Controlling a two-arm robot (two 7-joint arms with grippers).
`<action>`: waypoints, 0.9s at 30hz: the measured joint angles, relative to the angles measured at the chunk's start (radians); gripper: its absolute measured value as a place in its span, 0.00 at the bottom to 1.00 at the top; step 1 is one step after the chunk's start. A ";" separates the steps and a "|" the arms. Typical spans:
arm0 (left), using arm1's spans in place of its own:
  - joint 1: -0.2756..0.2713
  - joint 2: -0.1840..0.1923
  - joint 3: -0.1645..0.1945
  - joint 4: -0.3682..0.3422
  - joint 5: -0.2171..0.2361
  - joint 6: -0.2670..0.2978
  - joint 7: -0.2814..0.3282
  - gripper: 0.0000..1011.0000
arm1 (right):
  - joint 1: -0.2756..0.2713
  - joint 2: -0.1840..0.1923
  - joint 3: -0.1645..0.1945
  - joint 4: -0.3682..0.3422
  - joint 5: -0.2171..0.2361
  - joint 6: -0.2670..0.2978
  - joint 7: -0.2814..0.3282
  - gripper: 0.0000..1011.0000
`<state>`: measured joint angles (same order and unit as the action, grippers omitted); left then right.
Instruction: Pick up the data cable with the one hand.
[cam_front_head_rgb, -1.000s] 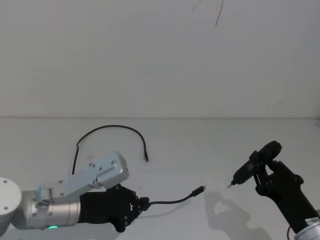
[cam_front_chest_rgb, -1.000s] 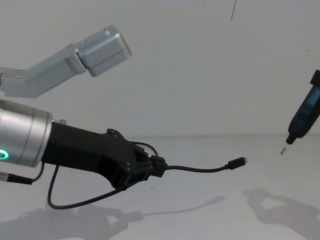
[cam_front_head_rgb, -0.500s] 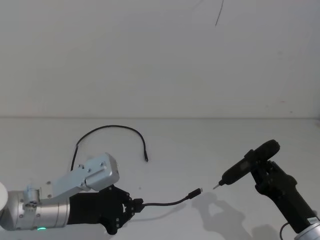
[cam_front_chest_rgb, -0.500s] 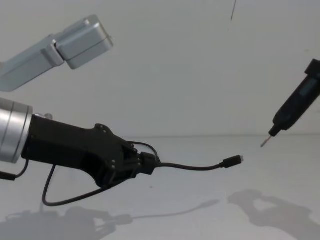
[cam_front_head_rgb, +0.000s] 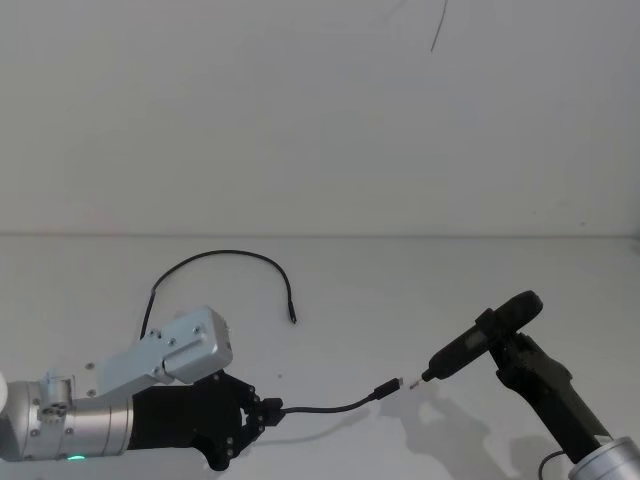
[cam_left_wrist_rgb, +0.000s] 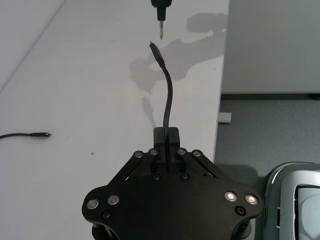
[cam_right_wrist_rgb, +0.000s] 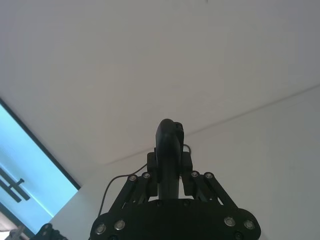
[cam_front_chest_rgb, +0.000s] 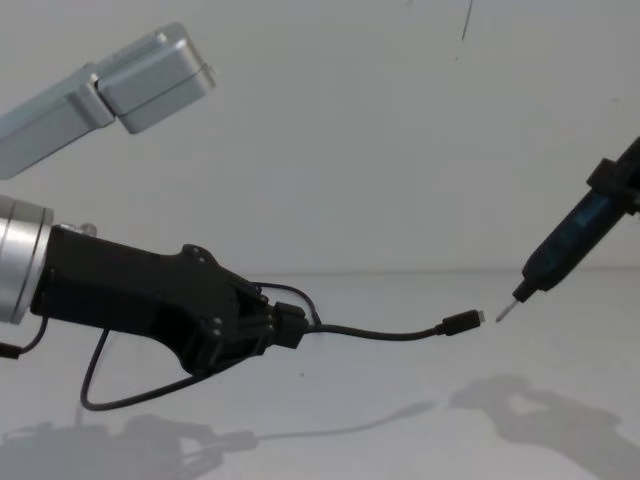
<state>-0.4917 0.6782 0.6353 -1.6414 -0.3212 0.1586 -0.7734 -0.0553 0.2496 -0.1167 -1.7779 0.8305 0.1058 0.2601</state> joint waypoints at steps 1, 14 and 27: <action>0.000 0.001 0.000 0.000 0.000 -0.001 0.000 0.04 | 0.002 -0.004 -0.001 0.005 0.003 0.000 -0.006 0.26; 0.001 0.005 -0.002 -0.003 -0.002 -0.003 -0.002 0.04 | 0.010 -0.026 -0.005 0.030 0.003 -0.045 -0.043 0.26; 0.002 0.006 -0.002 -0.004 -0.002 -0.004 -0.003 0.04 | 0.016 -0.010 -0.013 0.040 0.014 -0.067 -0.012 0.26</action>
<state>-0.4898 0.6842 0.6335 -1.6458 -0.3231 0.1547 -0.7766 -0.0395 0.2397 -0.1293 -1.7376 0.8444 0.0386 0.2482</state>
